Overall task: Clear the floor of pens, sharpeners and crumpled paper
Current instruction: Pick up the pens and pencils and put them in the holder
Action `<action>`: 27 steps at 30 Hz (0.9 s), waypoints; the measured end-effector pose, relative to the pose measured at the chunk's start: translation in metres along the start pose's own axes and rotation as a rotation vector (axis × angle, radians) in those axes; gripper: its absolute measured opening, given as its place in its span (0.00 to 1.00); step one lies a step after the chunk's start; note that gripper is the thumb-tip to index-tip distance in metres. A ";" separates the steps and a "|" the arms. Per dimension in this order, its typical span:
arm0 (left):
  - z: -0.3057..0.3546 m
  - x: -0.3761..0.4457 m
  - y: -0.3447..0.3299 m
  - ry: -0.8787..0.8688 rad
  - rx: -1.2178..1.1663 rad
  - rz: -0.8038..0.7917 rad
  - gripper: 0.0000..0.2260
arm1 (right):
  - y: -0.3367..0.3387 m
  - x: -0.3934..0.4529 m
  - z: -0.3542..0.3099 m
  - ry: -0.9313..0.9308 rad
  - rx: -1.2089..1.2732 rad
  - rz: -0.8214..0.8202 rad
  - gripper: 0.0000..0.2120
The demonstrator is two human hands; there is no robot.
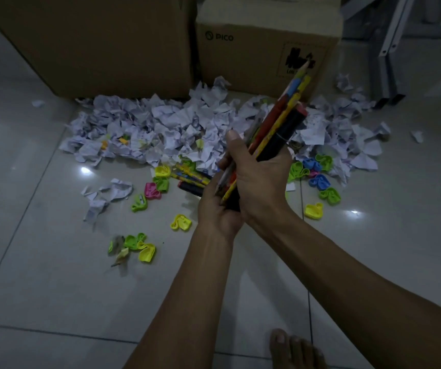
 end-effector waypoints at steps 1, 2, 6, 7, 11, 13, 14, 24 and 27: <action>0.000 0.000 0.000 -0.013 -0.012 0.004 0.18 | 0.001 -0.001 0.003 -0.013 -0.002 0.013 0.11; 0.001 0.000 -0.001 -0.029 -0.011 0.021 0.19 | 0.002 -0.002 0.006 -0.032 0.000 0.028 0.11; -0.004 0.004 0.003 -0.058 0.090 0.123 0.13 | 0.004 0.000 0.010 -0.075 0.014 0.083 0.07; -0.003 0.003 0.004 -0.067 0.143 0.190 0.13 | 0.005 0.002 0.008 -0.077 0.001 0.087 0.06; 0.003 -0.001 -0.004 -0.084 0.223 0.207 0.21 | 0.007 0.009 -0.002 -0.080 -0.037 0.088 0.07; 0.011 -0.003 -0.009 -0.109 0.256 0.262 0.27 | 0.007 0.013 -0.007 -0.080 -0.086 0.083 0.10; 0.016 -0.001 -0.009 -0.132 0.275 0.302 0.24 | 0.006 0.017 -0.010 -0.074 -0.096 0.079 0.12; 0.034 0.009 -0.049 -0.329 0.341 0.464 0.11 | -0.012 0.035 -0.022 -0.090 -0.093 0.087 0.10; 0.042 0.017 -0.061 -0.274 0.400 0.420 0.13 | -0.012 0.058 -0.042 -0.066 -0.141 0.099 0.12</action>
Point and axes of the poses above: each hand's wrist, its own x-axis towards the middle knuckle, its own y-axis out of the back of the hand, z = x × y, the point moved 2 cm from there along x, towards the middle knuckle, and after that the axes turned 10 degrees about x, right-handed, at the moved point
